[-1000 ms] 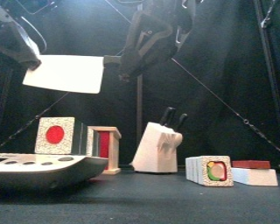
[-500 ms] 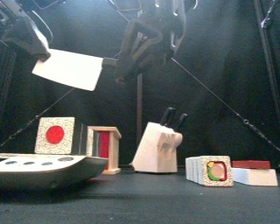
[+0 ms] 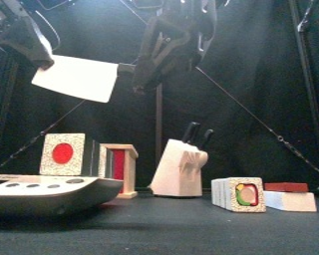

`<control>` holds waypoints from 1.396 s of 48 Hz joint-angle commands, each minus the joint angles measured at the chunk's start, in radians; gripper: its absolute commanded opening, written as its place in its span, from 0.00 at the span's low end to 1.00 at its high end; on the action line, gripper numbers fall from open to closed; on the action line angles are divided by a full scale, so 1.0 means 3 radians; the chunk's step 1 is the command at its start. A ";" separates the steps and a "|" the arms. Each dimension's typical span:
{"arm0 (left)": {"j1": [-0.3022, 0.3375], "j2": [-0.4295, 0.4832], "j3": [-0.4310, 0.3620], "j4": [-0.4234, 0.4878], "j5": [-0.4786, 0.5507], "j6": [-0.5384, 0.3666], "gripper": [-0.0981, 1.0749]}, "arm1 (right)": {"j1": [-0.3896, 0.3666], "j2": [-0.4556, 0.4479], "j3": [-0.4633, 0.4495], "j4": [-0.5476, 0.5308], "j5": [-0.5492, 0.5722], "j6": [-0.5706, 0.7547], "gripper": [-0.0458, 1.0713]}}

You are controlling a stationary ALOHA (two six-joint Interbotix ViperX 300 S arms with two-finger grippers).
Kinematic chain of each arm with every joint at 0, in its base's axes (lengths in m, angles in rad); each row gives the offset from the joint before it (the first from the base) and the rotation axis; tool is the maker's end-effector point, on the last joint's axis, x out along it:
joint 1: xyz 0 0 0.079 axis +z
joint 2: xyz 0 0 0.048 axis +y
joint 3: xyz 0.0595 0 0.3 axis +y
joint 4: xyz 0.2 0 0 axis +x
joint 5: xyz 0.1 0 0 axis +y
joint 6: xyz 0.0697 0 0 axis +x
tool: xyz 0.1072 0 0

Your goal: Cut sushi roll

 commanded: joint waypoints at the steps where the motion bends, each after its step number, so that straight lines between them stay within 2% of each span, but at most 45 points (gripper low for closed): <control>1: -0.0087 0.0092 -0.0026 0.0072 -0.0051 -0.0112 0.27 | -0.0005 -0.0097 -0.0010 0.0010 -0.0015 0.0005 0.49; 6: -0.0102 0.0215 0.0015 0.0092 -0.0087 -0.0230 0.27 | 0.0000 -0.0092 0.0010 0.0020 -0.0020 0.0005 0.49; 17: -0.0210 0.0286 0.0066 0.0072 -0.0358 -0.0245 0.27 | 0.0015 -0.0066 0.0082 0.0072 -0.0123 0.0005 0.49; 32: -0.0230 0.0552 0.0297 -0.0199 -0.0839 -0.0245 0.26 | 0.0010 0.0000 0.0092 0.0102 -0.0153 0.0000 0.49; 54: -0.0307 0.0798 0.0317 -0.0363 -0.0941 -0.0240 0.26 | 0.0005 0.0061 0.0087 0.0128 -0.0159 0.0000 0.49; 67: -0.0297 0.0649 0.0322 -0.0235 -0.0910 -0.0235 0.26 | 0.0005 0.0061 0.0066 0.0102 -0.0159 -0.0005 0.49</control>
